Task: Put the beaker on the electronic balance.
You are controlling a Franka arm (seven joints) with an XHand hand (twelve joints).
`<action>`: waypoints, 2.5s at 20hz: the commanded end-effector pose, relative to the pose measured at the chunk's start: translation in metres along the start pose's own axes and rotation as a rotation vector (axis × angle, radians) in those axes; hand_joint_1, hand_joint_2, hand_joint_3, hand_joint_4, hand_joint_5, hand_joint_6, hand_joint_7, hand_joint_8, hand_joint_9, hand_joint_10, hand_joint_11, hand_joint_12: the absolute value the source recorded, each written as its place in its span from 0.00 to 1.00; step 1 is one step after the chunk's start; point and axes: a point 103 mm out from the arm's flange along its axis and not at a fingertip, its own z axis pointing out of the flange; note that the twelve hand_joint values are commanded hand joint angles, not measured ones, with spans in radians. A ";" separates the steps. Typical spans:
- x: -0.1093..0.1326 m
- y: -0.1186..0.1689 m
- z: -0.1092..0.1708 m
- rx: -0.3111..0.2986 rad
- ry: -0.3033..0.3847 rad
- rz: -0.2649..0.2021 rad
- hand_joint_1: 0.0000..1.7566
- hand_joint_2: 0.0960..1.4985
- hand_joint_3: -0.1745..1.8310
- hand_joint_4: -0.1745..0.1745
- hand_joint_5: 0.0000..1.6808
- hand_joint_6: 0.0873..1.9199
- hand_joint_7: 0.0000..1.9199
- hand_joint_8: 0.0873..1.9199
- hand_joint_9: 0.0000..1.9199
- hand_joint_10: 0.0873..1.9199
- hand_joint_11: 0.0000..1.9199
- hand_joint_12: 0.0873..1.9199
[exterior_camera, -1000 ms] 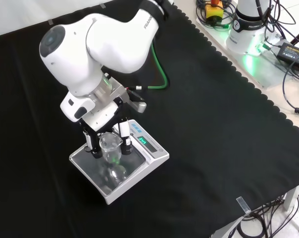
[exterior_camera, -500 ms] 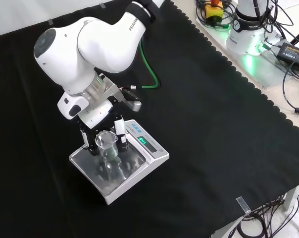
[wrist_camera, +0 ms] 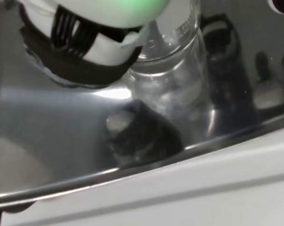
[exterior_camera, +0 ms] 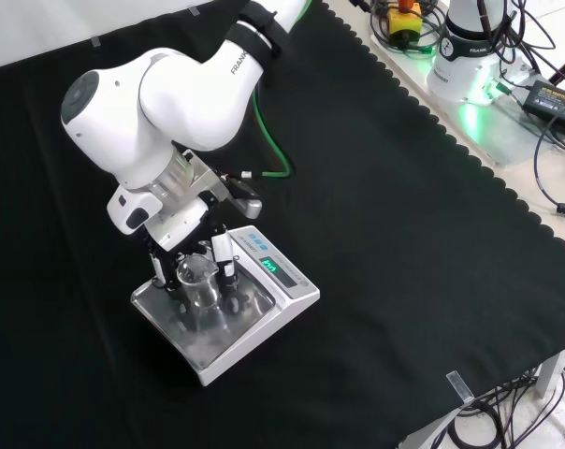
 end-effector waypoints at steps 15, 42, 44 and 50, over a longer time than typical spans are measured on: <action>-0.008 -0.014 -0.024 0.124 0.011 -0.005 0.46 0.39 0.25 0.09 0.17 0.12 0.18 0.39 0.44 0.00 0.34 0.67; -0.159 -0.171 -0.190 -0.002 0.696 -0.360 0.30 0.47 0.10 0.12 0.15 0.00 0.00 0.40 0.00 0.41 0.01 0.80; -0.154 -0.173 -0.205 -0.048 0.705 -0.348 0.31 0.47 0.10 0.12 0.16 0.00 0.01 0.41 0.00 0.43 0.02 0.80; -0.189 -0.196 -0.195 -0.134 0.686 -0.347 0.31 0.48 0.10 0.15 0.20 0.00 0.05 0.43 0.02 0.48 0.06 0.79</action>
